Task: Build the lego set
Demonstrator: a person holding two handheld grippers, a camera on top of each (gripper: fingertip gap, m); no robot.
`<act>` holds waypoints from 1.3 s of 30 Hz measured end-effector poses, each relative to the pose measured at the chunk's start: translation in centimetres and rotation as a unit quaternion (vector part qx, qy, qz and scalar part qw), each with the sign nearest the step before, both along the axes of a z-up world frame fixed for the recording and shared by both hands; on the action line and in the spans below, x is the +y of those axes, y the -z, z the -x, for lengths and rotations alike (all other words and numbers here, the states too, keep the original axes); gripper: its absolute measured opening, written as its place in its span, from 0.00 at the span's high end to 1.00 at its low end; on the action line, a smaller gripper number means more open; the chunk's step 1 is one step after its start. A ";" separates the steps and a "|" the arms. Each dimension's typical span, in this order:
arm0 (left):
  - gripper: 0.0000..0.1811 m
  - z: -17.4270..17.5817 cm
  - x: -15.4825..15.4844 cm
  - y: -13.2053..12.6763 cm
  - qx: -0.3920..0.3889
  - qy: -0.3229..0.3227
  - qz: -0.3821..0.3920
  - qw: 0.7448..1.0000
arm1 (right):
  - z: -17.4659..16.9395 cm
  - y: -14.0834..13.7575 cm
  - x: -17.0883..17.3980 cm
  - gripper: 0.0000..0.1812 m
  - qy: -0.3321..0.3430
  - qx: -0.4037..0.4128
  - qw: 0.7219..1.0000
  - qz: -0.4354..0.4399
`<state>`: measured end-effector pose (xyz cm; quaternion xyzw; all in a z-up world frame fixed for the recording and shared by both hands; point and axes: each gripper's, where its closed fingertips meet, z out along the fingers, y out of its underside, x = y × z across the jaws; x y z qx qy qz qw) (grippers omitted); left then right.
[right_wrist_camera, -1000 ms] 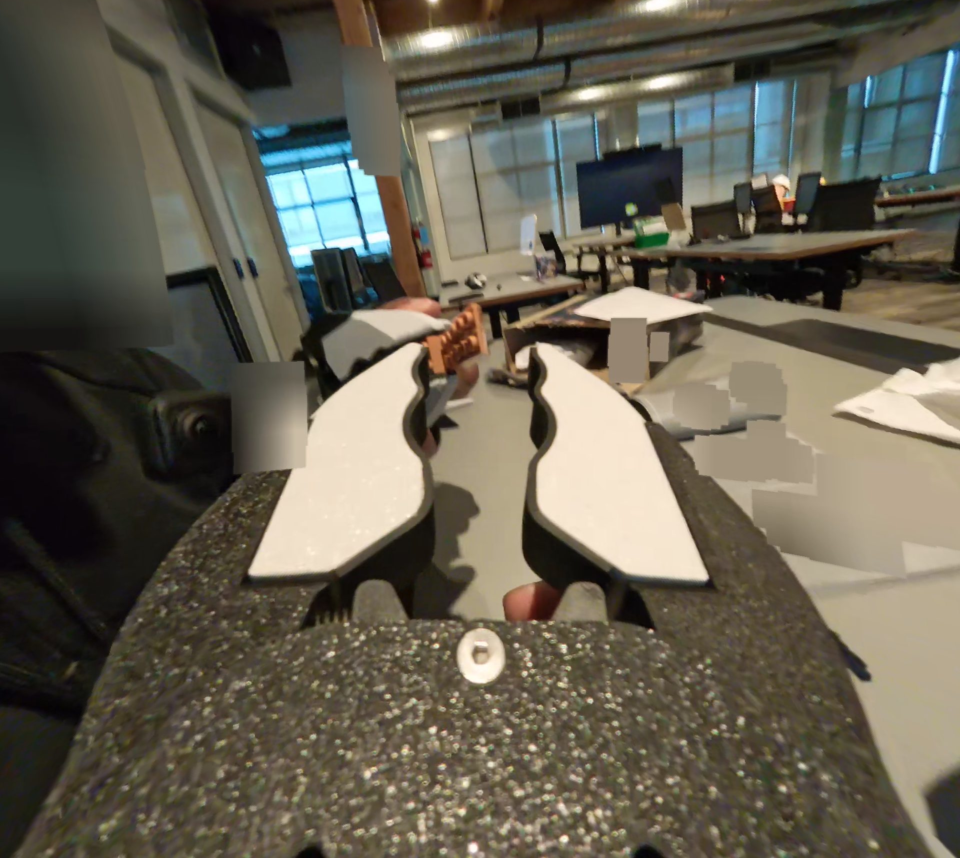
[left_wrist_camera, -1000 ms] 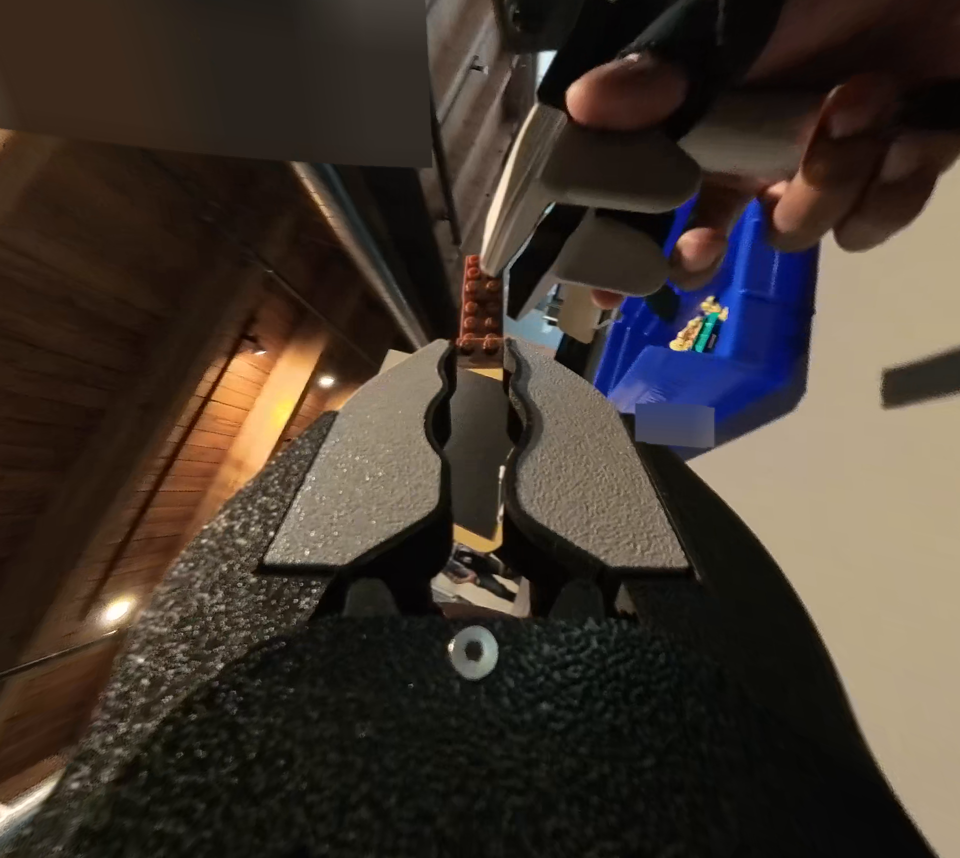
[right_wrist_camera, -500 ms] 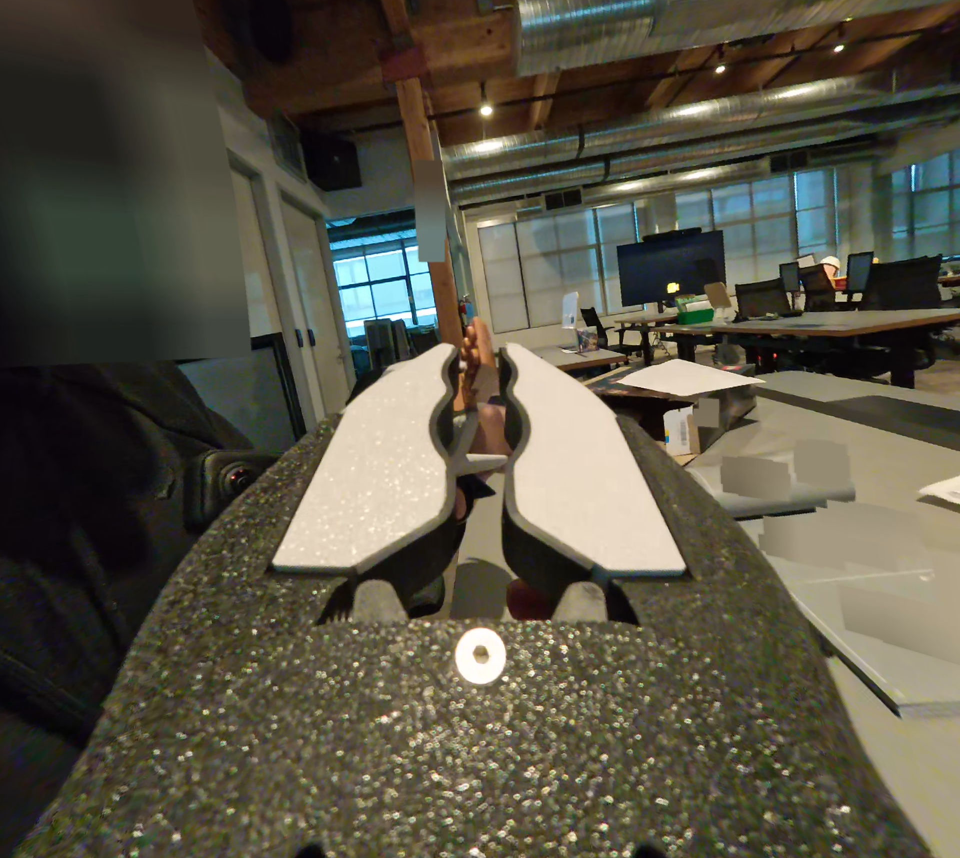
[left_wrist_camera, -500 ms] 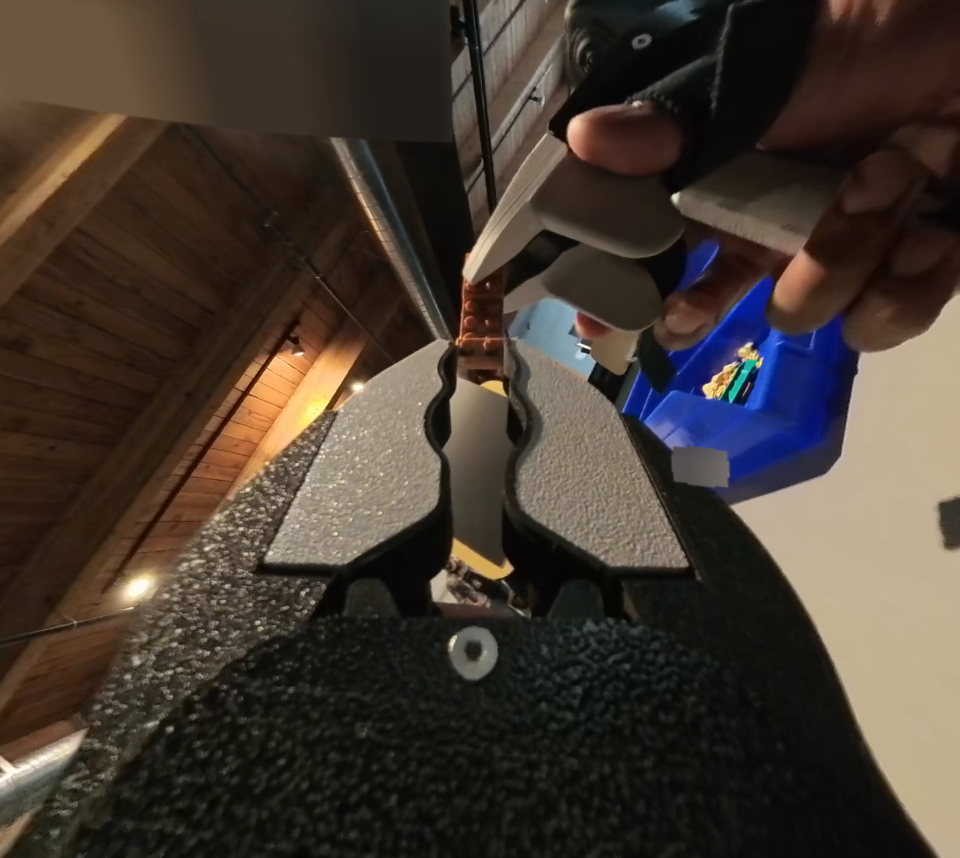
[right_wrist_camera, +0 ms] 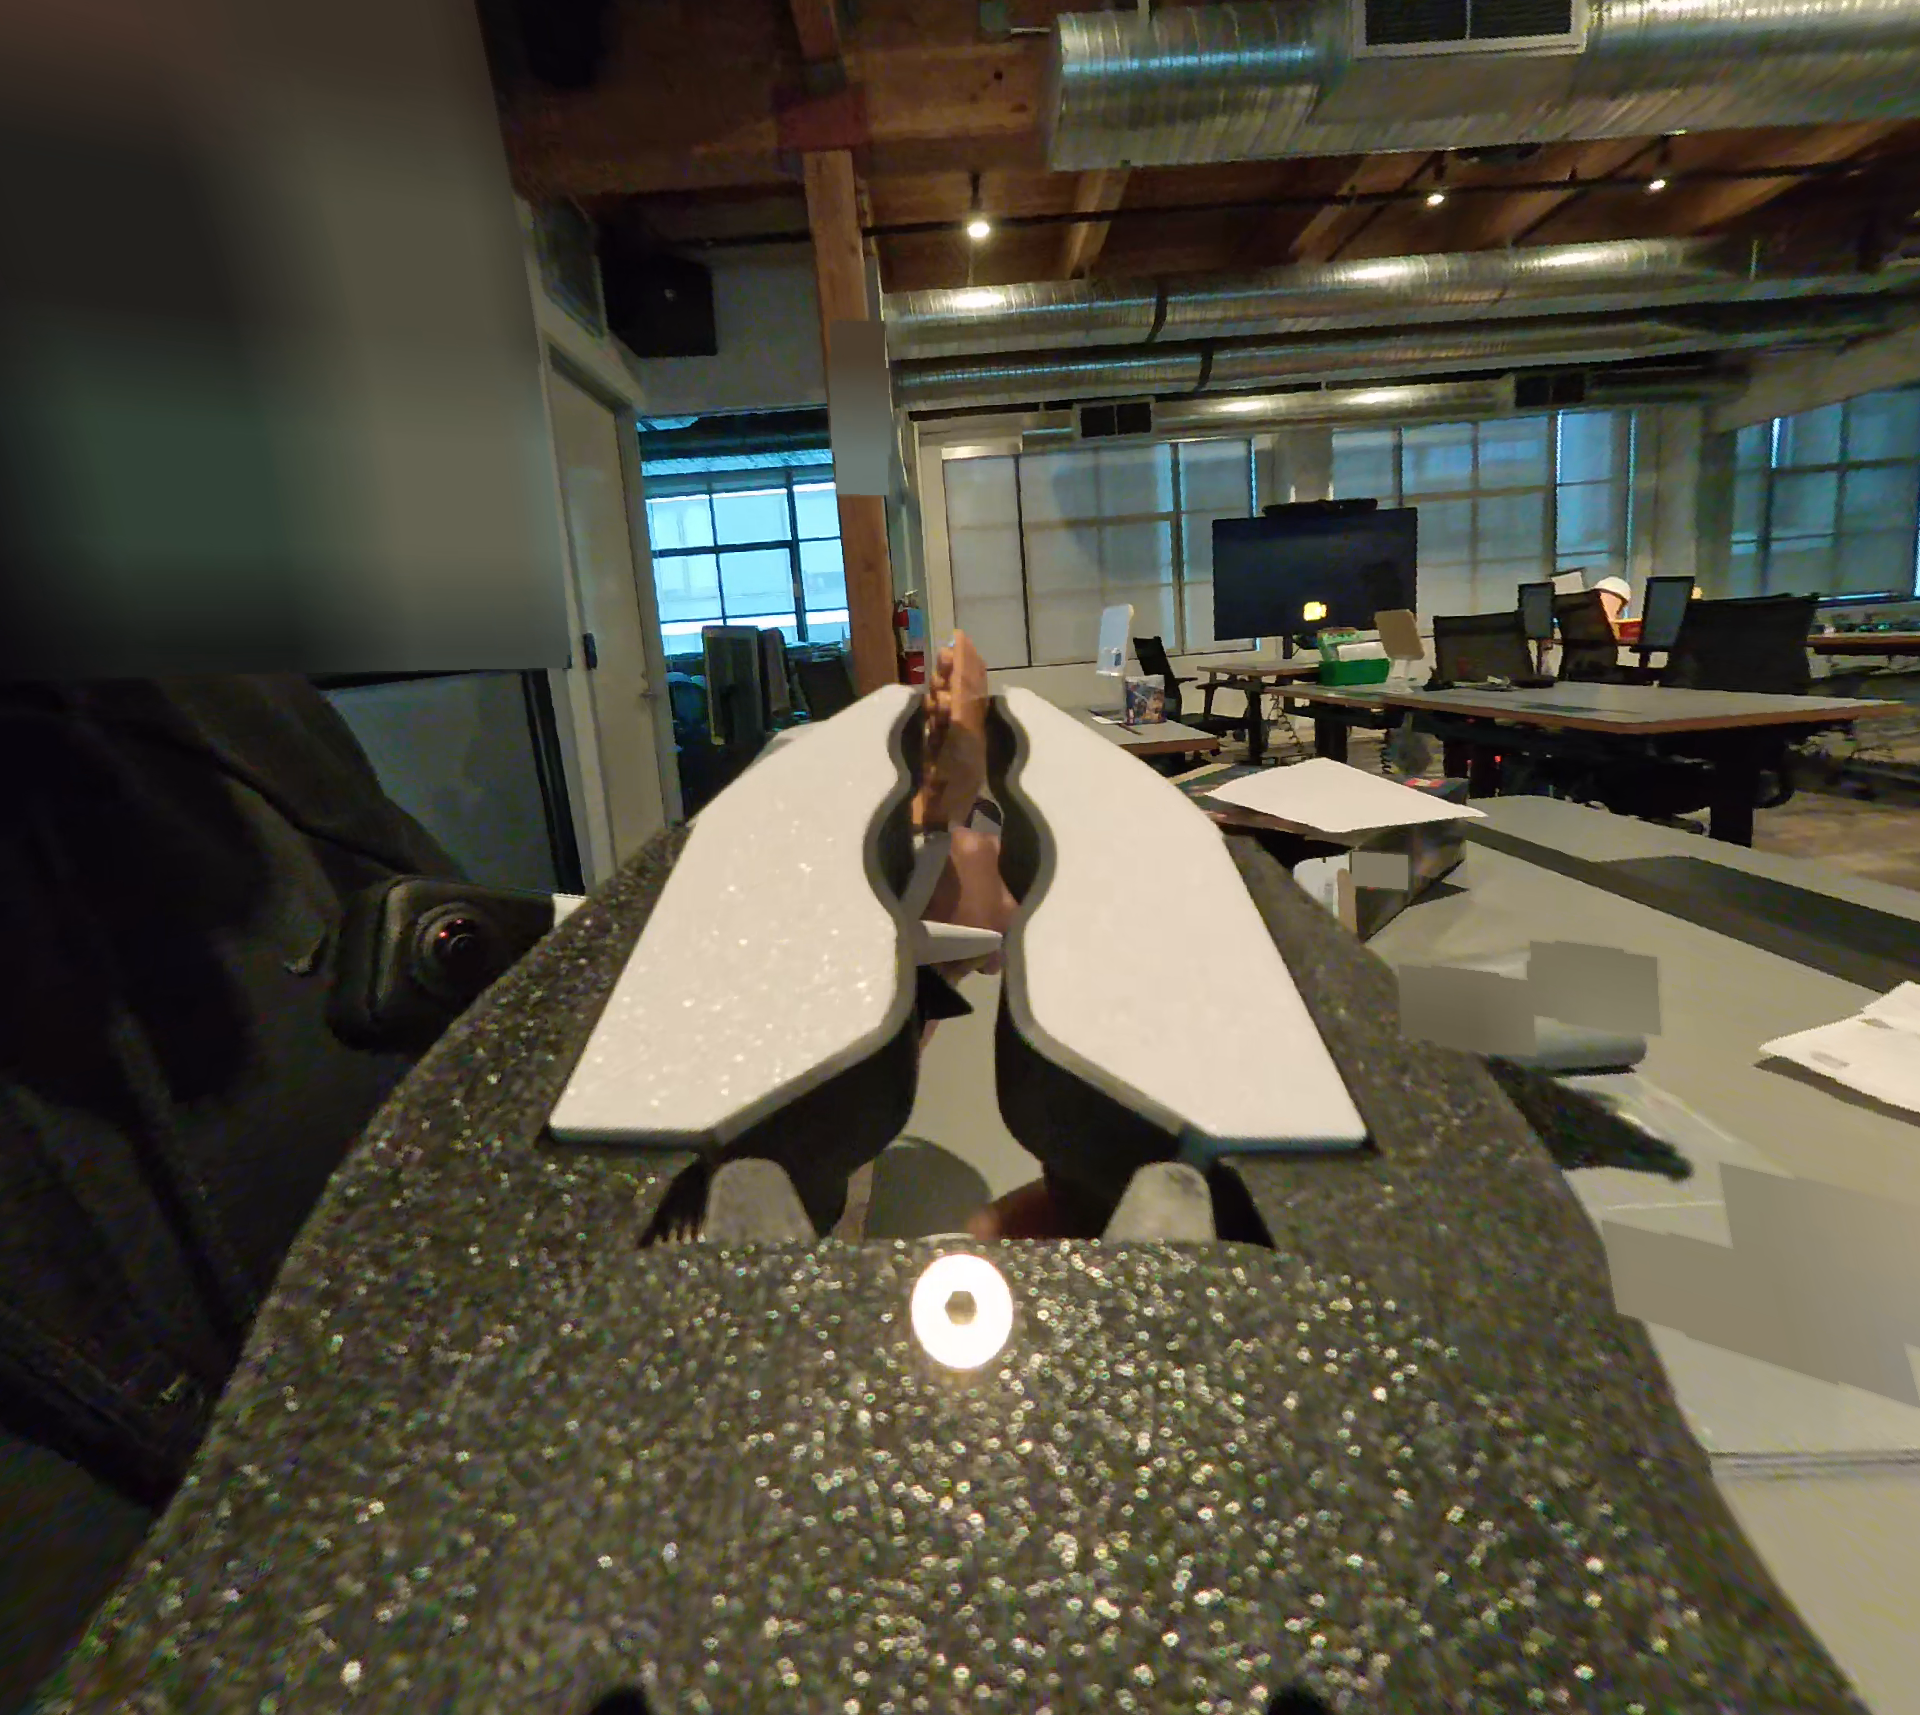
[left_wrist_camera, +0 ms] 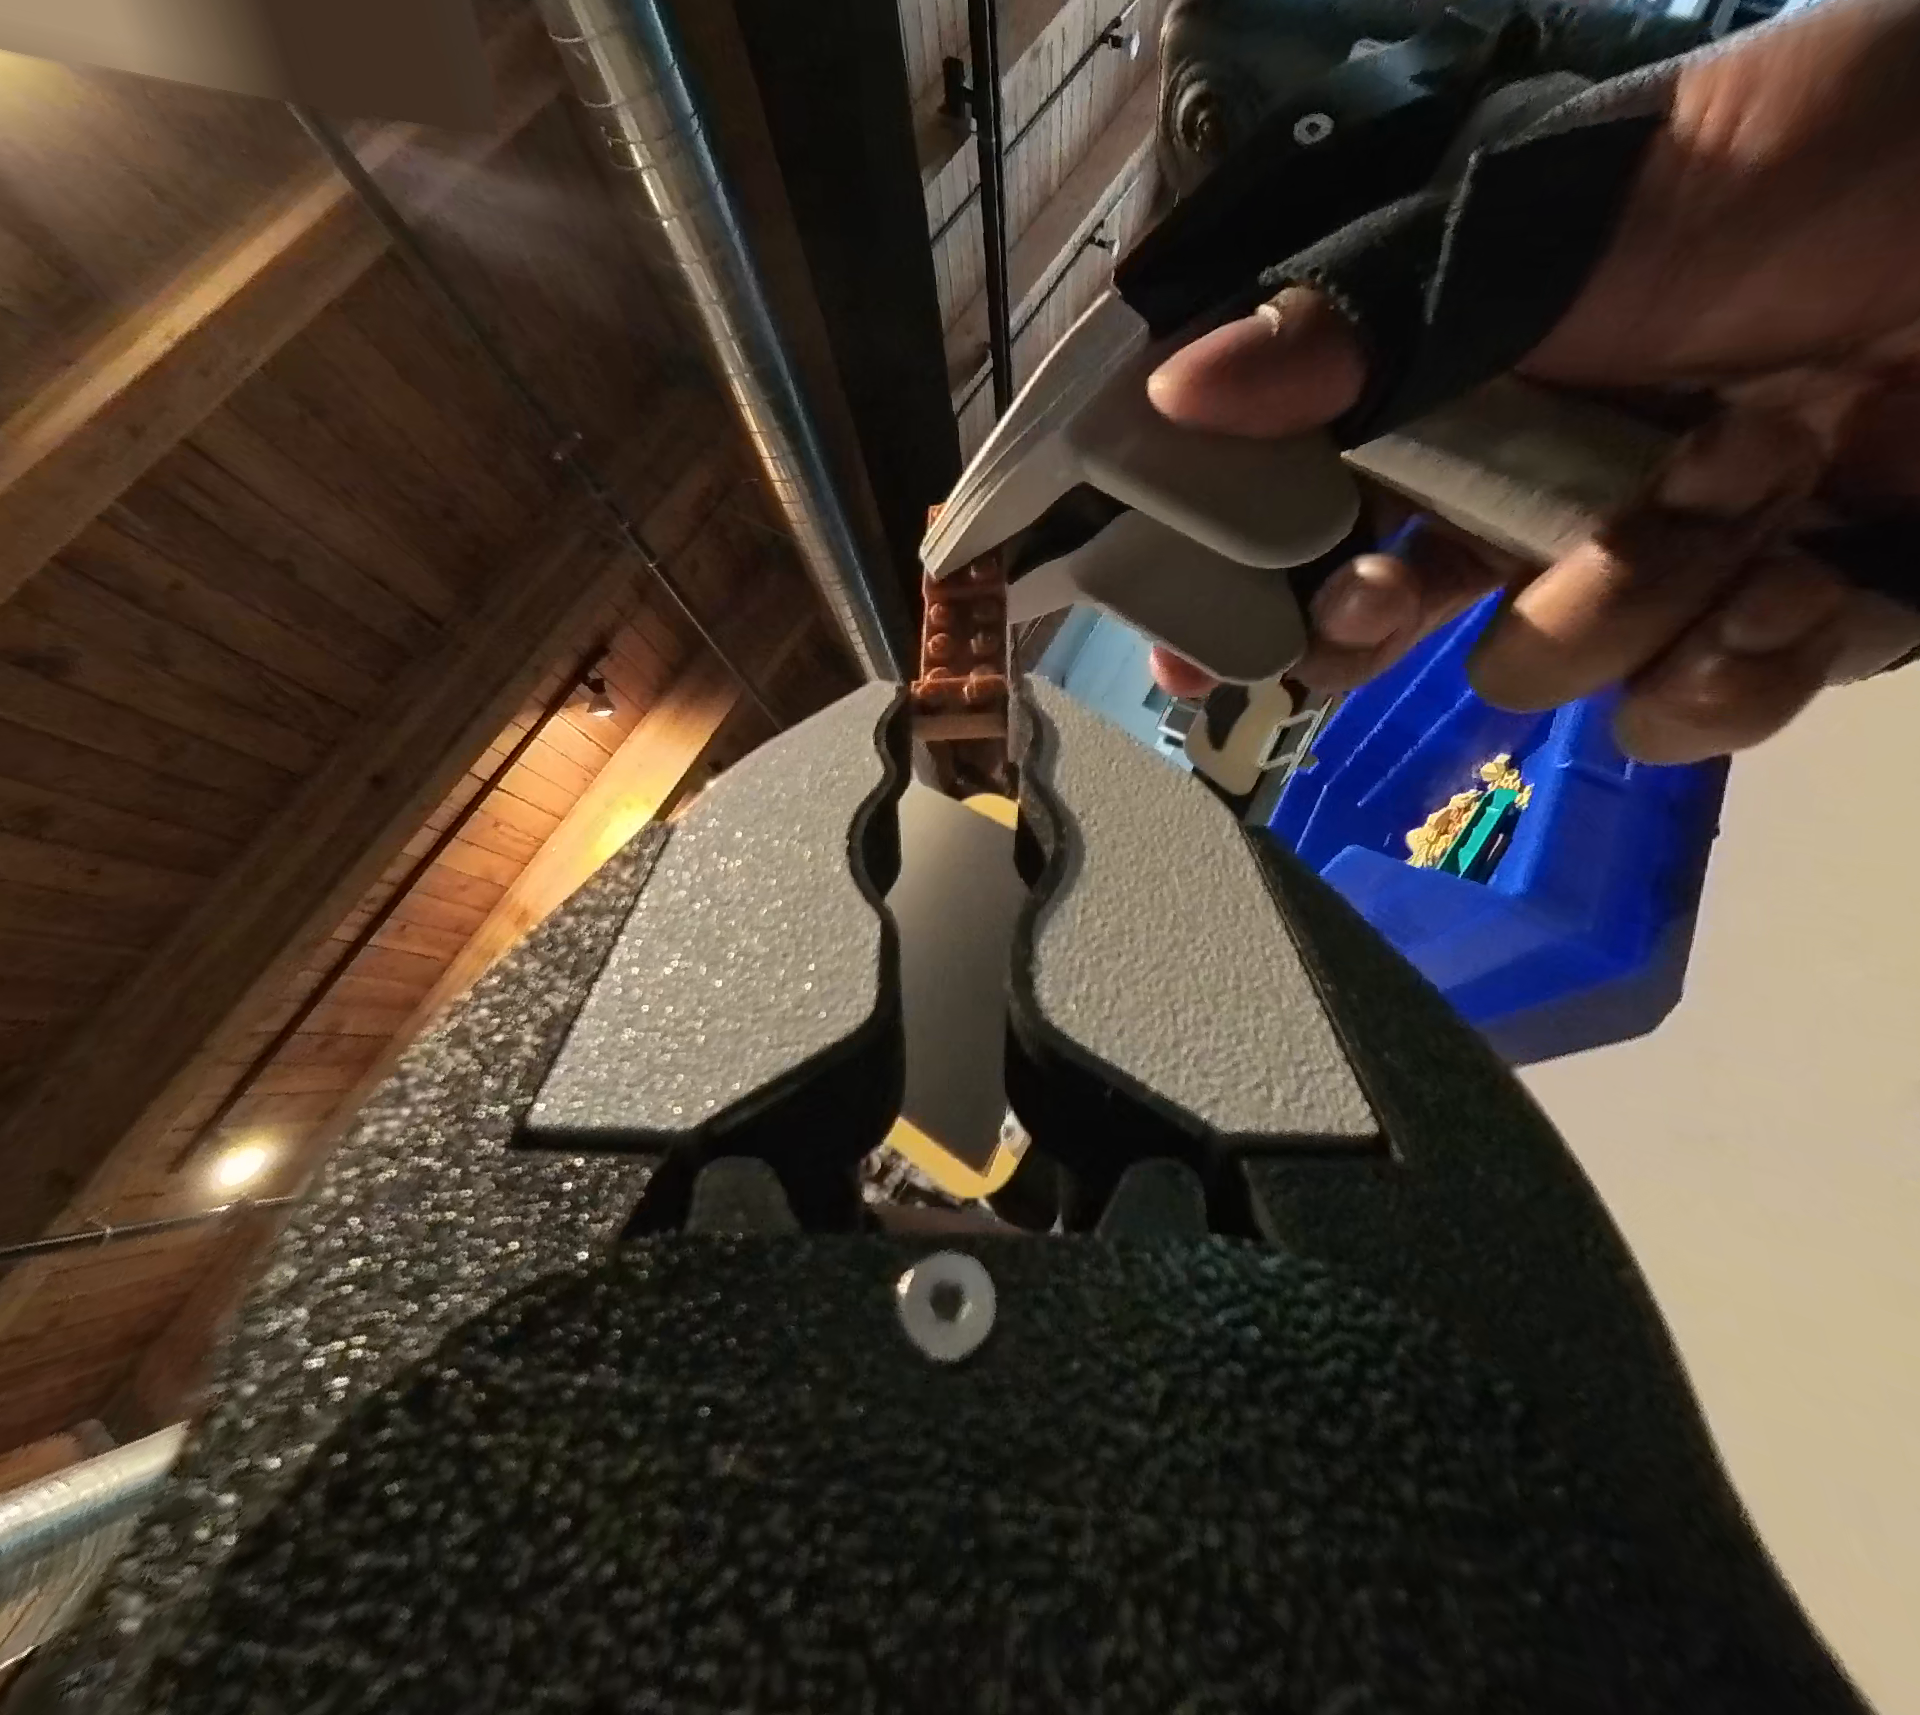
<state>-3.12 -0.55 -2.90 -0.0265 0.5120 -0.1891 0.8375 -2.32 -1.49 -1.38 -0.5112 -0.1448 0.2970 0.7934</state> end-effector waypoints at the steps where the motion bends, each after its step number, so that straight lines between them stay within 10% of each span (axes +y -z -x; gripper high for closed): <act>1: 0.91 0.0 -0.1 0.0 0.000 0.002 0.000 1.000 | 0.0 0.0 0.0 0.94 -0.002 0.002 1.000 0.001; 21: 0.91 -0.2 0.1 0.6 0.003 -0.023 -0.025 0.999 | -0.5 0.7 0.6 0.85 0.013 0.001 1.000 0.016; 33: 0.91 -0.2 0.4 2.3 0.042 -0.033 -0.139 0.989 | -1.0 2.7 -0.1 0.85 0.121 -0.333 0.929 0.102; 39: 0.91 0.1 -0.6 2.7 0.049 -0.012 -0.162 0.986 | -0.2 3.4 -0.2 0.90 0.107 -0.361 0.920 0.109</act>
